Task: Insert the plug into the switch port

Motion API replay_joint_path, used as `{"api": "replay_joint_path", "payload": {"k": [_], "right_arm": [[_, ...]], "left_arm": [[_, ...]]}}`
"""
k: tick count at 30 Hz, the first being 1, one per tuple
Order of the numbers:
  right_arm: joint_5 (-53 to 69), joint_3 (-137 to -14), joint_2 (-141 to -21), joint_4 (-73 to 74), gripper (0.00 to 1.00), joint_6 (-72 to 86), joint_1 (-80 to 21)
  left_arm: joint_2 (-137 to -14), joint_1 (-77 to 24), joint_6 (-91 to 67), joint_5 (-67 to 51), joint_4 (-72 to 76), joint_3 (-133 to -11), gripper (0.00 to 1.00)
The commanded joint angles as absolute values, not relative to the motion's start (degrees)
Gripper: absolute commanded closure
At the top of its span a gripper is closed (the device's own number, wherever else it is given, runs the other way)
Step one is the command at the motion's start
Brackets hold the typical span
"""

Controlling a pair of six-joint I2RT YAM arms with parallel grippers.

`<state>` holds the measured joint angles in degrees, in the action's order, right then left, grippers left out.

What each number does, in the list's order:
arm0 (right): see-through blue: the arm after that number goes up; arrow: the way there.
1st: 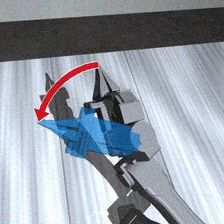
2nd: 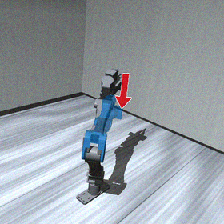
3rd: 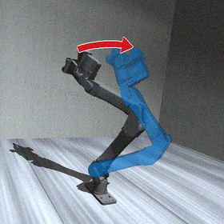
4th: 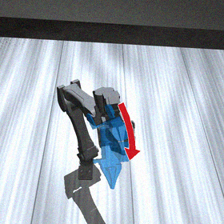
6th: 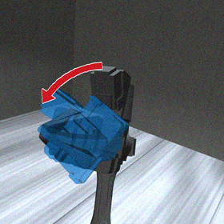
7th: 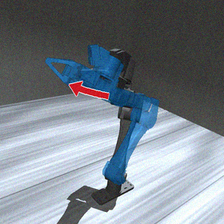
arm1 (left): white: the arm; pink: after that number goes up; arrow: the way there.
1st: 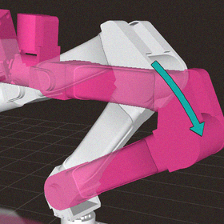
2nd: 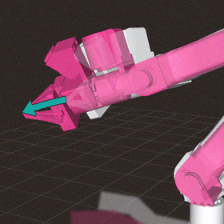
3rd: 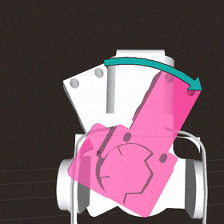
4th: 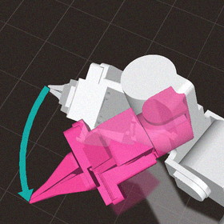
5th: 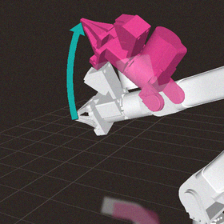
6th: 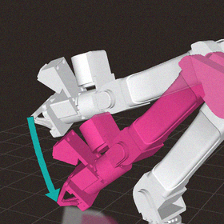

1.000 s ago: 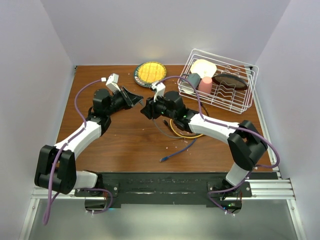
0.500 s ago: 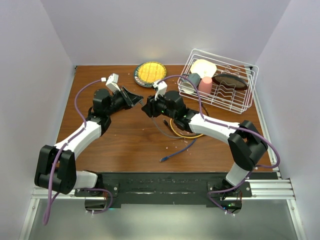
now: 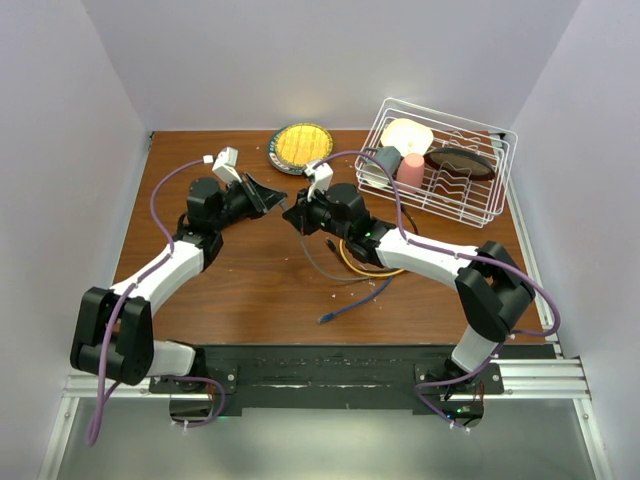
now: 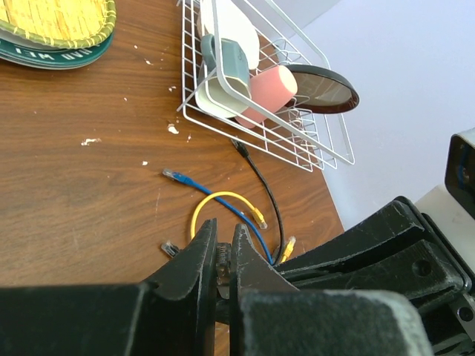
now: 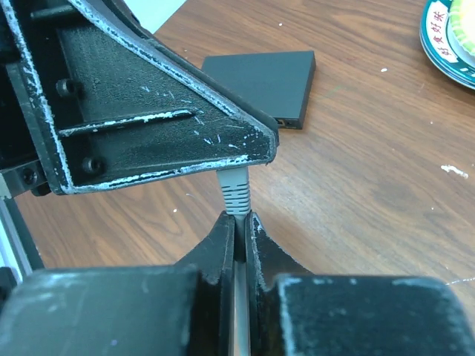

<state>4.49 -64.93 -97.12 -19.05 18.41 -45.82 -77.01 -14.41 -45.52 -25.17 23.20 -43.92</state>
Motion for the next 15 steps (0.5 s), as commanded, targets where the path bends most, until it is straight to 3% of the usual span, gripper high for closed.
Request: {"api": "replay_joint_path", "payload": {"k": [1,3,4,5,7,9,15], "right_arm": [[0.1,-66.0,-95.5,-20.7,1.00,19.6,-45.4],[0.1,-65.4,-94.9,-21.0,1.00,19.0,-45.4],[0.2,-65.0,-94.7,-20.9,1.00,18.5,-45.4],[1.0,-64.6,-94.5,-21.0,1.00,17.6,-45.4],[2.4,-62.8,-93.2,-21.4,1.00,16.4,-45.4],[4.6,-60.5,-92.0,-22.2,1.00,14.7,-45.4],[9.1,-55.8,-88.3,-22.9,1.00,11.1,-45.4]], "left_arm": [[-77.2,-14.7,-46.2,-26.1,25.3,-44.0,1.00],[-77.0,-14.7,-45.6,-26.1,25.0,-44.0,0.90],[-76.7,-14.6,-45.3,-26.0,24.2,-44.1,0.77],[-76.4,-14.6,-44.2,-25.1,23.6,-44.5,0.47],[-74.5,-14.3,-43.5,-22.6,20.8,-44.7,0.29],[-72.7,-14.0,-43.2,-17.7,19.2,-44.5,0.00],[-67.7,-13.5,-40.3,-6.8,15.0,-44.1,0.00]]}}
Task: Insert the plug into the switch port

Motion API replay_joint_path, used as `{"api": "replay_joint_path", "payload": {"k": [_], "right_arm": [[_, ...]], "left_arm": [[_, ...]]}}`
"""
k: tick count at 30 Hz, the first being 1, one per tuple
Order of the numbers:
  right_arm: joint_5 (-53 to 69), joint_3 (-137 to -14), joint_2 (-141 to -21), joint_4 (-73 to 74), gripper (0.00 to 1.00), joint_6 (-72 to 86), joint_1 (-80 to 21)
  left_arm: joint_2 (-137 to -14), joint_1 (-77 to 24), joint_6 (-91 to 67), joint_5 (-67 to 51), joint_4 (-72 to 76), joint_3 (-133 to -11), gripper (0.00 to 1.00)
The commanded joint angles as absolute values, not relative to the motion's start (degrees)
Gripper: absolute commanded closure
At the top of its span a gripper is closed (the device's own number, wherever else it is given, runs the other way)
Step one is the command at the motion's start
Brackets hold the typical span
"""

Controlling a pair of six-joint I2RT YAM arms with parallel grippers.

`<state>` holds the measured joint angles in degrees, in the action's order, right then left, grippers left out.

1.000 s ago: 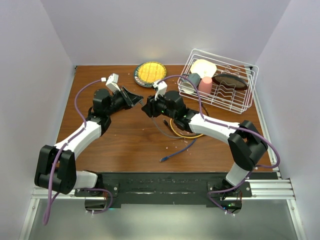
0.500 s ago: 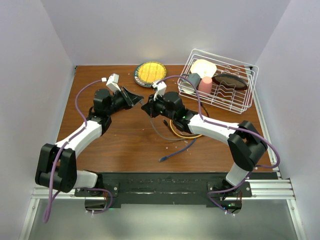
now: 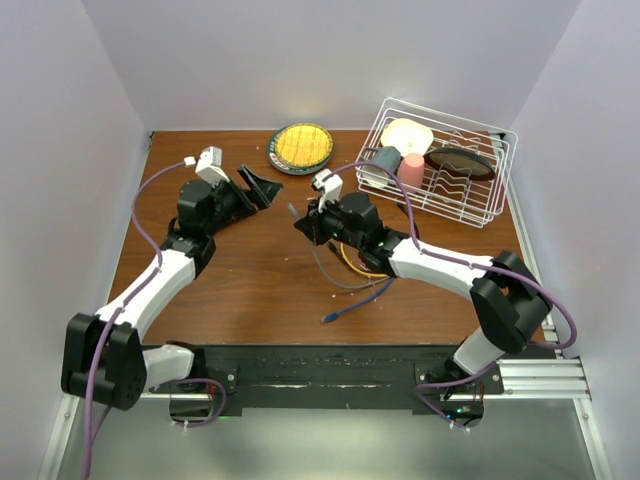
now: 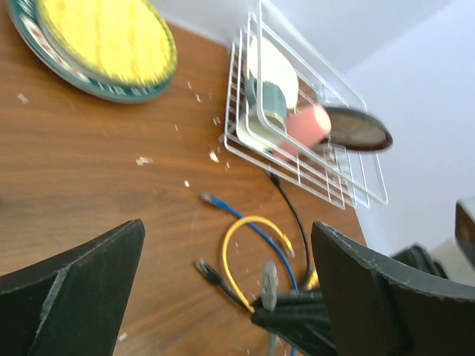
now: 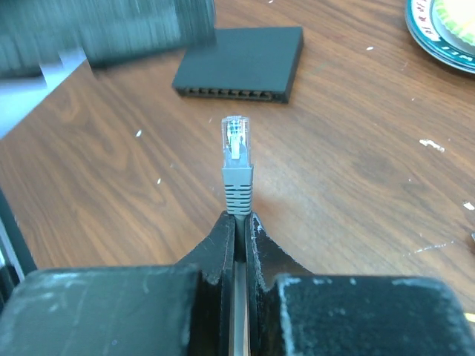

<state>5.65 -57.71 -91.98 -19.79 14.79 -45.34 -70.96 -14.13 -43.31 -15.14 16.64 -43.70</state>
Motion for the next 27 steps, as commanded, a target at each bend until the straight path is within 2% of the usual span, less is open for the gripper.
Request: {"api": "replay_joint_path", "payload": {"k": [1,10,12,17,22,27], "right_arm": [[10.3,-55.5,-88.1,-22.9,1.00,11.0,-45.4],[11.7,-54.0,-87.8,-21.6,1.00,10.5,-45.4],[11.5,-54.3,-88.2,-21.0,1.00,10.6,-45.4],[11.1,-53.4,-87.7,-20.7,1.00,11.8,-45.4],[11.9,-51.9,-88.4,-21.4,1.00,13.2,-45.4],[12.5,-51.1,-87.6,-19.9,1.00,13.4,-45.4]], "left_arm": [[-67.8,-13.4,-40.0,-6.2,14.2,-44.3,0.00],[-74.8,-12.2,-36.6,-1.1,9.2,-49.5,0.01],[-77.3,-12.0,-34.6,-0.2,7.1,-53.7,0.01],[-88.3,-11.9,-28.1,14.9,-9.0,-67.6,0.01],[-100.5,-11.3,-22.6,22.7,-18.9,-79.9,0.01],[-109.2,-10.5,-20.7,29.3,-25.1,-86.8,0.00]]}}
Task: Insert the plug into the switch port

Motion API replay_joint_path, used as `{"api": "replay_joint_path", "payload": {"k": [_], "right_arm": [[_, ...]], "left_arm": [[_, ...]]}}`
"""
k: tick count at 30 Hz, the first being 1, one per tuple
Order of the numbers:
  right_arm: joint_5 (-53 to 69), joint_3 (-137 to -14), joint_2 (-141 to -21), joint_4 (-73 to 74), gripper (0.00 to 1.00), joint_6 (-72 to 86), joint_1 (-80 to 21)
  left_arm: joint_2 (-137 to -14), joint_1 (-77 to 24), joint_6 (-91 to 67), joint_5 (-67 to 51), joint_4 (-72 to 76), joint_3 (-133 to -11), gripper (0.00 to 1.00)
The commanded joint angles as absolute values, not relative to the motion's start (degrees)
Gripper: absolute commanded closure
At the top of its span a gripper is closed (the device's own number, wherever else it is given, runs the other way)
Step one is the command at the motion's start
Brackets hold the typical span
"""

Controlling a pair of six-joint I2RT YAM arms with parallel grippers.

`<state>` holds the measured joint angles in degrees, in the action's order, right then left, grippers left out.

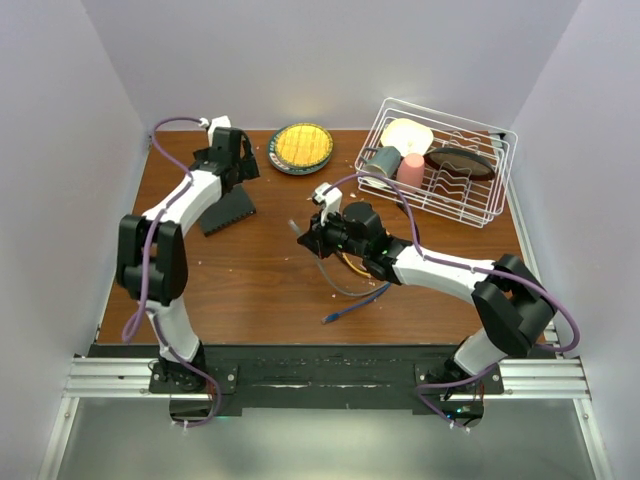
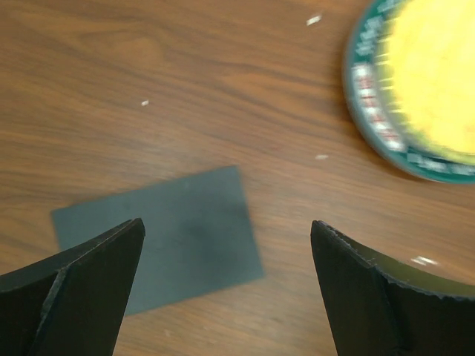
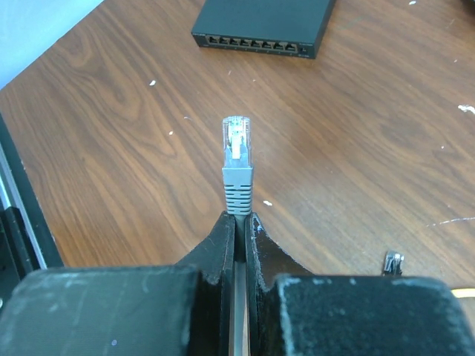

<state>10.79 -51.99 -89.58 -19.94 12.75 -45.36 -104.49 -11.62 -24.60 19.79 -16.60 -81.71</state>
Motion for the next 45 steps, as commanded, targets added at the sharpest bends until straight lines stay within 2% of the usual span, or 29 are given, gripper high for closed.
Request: {"api": "replay_joint_path", "payload": {"k": [1,8,17,21,34,45], "right_arm": [[12.5,-50.6,-87.1,-19.8,1.00,13.8,-45.4],[13.3,-45.8,-84.0,-20.0,1.00,15.6,-45.4],[13.7,-40.8,-80.8,-20.6,1.00,17.4,-45.4],[13.8,-39.8,-80.2,-20.6,1.00,17.3,-45.4],[13.4,-37.9,-79.8,-21.4,1.00,17.2,-45.4],[13.4,-38.9,-79.7,-18.6,1.00,16.1,-45.5]], "left_arm": [[-110.6,-9.6,-20.8,30.5,-25.1,-87.2,0.00],[-115.0,-4.8,-20.7,23.7,-21.1,-87.8,0.00],[-120.4,-1.5,-20.8,20.9,-19.3,-89.0,0.00],[-122.6,-1.3,-20.3,15.0,-17.6,-87.5,0.00],[-119.4,-1.6,-24.1,-5.1,-8.5,-72.4,0.05],[-116.3,-5.4,-26.5,-8.7,-8.3,-68.0,0.07]]}}
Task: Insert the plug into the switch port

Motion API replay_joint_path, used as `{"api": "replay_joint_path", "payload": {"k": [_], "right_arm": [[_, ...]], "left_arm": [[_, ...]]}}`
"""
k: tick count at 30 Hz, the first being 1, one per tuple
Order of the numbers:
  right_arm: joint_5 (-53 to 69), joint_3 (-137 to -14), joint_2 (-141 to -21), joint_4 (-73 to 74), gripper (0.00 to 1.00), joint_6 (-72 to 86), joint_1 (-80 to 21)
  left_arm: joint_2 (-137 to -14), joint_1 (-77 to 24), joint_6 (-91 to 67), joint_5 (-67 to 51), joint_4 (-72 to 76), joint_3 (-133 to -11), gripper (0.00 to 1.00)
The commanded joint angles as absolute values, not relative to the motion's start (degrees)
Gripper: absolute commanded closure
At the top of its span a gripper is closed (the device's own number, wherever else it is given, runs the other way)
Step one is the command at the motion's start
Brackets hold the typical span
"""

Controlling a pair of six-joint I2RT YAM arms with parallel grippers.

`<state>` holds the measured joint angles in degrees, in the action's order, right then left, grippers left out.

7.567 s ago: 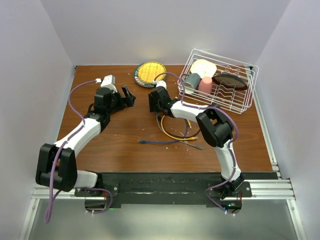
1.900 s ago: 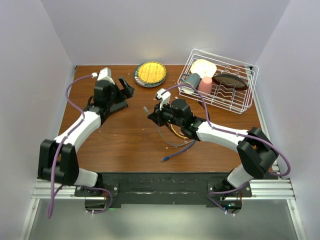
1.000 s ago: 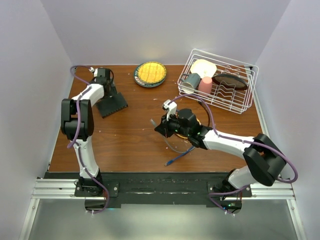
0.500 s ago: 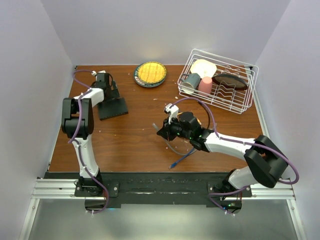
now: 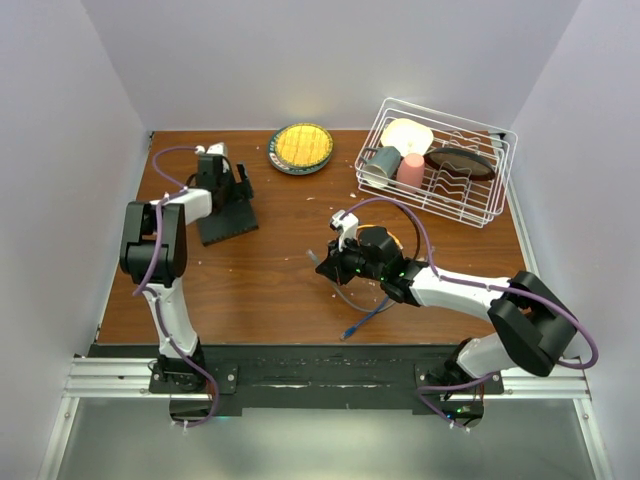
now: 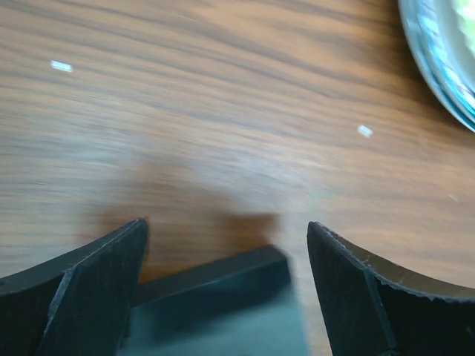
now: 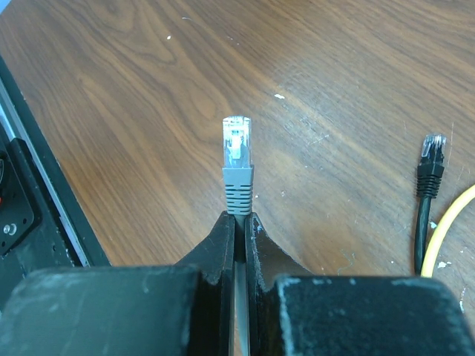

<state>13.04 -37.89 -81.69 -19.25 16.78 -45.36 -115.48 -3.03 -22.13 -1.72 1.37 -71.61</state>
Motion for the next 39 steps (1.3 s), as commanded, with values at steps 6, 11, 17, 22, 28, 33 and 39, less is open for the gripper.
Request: {"api": "replay_joint_path", "payload": {"k": [6,11,17,22,28,33,39], "right_arm": [[13.5,-39.7,-79.2,-17.8,1.00,16.1,-45.5],[14.1,-40.1,-79.7,-17.6,1.00,16.3,-45.5],[14.2,-39.7,-79.2,-17.7,1.00,16.5,-45.7],[14.7,-39.9,-79.1,-17.1,1.00,16.6,-46.0],[14.8,-39.3,-78.4,-16.6,1.00,16.6,-46.2],[14.9,-38.4,-77.4,-16.4,1.00,16.7,-46.3],[14.3,-37.8,-75.5,-14.2,1.00,15.8,-46.4]], "left_arm": [[-114.0,-6.9,-27.8,-9.8,-9.8,-66.9,0.07],[-112.7,-7.6,-28.3,-9.1,-9.5,-64.2,0.08],[-107.2,-7.6,-29.1,-9.5,-4.2,-59.0,0.10],[-99.2,-7.6,-28.0,3.2,-5.5,-59.2,0.09],[-88.7,-7.5,-30.2,17.2,-5.3,-54.7,0.07],[-85.1,-6.7,-33.1,28.5,-9.2,-52.1,0.06],[-86.4,-4.8,-33.8,31.2,-11.7,-51.8,0.05]]}}
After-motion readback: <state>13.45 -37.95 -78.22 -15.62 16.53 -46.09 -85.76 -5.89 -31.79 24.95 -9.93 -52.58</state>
